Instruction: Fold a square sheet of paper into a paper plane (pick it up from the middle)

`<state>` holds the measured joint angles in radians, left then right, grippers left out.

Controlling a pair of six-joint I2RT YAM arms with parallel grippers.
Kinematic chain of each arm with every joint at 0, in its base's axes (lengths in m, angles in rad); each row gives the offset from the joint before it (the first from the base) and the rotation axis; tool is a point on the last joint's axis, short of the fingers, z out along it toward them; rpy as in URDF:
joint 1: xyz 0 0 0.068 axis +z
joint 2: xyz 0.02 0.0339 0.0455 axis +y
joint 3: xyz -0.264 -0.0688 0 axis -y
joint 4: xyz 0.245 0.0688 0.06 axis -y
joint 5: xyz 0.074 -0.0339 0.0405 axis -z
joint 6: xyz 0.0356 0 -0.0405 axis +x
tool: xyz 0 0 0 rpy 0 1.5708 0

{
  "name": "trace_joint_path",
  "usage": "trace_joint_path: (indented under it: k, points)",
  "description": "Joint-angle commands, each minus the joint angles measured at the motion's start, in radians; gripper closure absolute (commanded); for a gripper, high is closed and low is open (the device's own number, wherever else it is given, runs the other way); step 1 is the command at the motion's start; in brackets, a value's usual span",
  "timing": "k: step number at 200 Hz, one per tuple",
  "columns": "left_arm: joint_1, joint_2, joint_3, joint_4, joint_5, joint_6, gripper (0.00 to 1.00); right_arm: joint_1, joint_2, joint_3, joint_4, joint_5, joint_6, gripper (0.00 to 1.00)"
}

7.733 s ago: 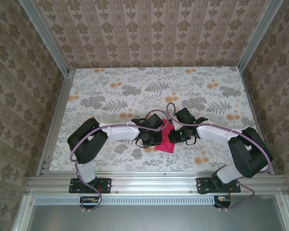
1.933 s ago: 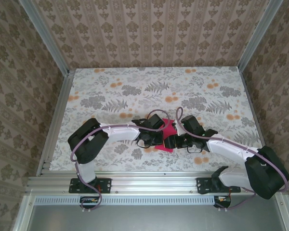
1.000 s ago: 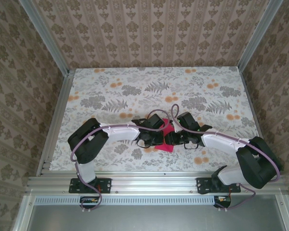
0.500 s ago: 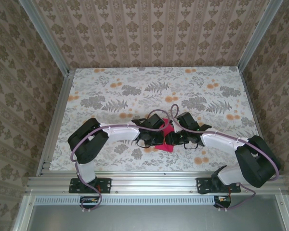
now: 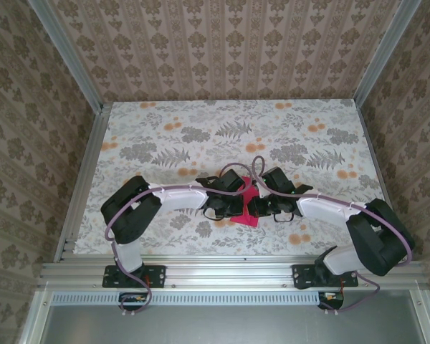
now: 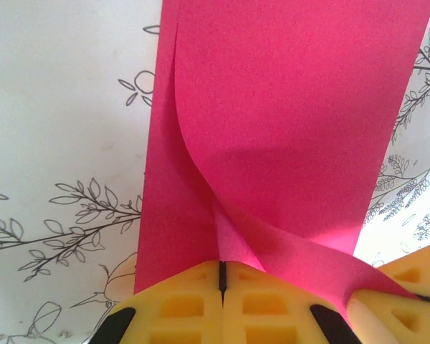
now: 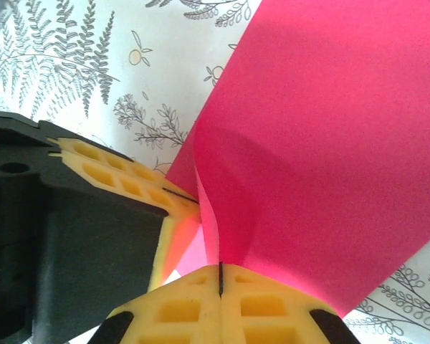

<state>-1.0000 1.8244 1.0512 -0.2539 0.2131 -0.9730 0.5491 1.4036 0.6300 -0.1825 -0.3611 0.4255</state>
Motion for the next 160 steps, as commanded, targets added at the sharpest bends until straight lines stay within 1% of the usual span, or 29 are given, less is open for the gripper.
trace_joint_path:
  k: [1, 29, 78, 121, 160]
  points:
    - [0.001, 0.013, -0.003, -0.018, 0.002, 0.005, 1.00, -0.002, -0.005, 0.031, -0.047, 0.042, -0.017, 0.96]
    - [-0.001, 0.032, 0.001, -0.041, -0.010, 0.015, 1.00, -0.016, 0.001, 0.037, -0.056, 0.033, -0.024, 0.97]
    - [-0.006, 0.045, 0.003, -0.063, -0.023, 0.017, 1.00, -0.059, 0.036, 0.062, -0.107, 0.030, -0.052, 0.97]
    - [-0.008, 0.049, 0.017, -0.079, -0.029, 0.028, 1.00, -0.069, 0.083, 0.101, -0.150, 0.087, -0.080, 0.95]
    - [-0.009, 0.047, 0.015, -0.081, -0.030, 0.026, 1.00, -0.076, 0.119, 0.145, -0.183, 0.105, -0.116, 0.95]
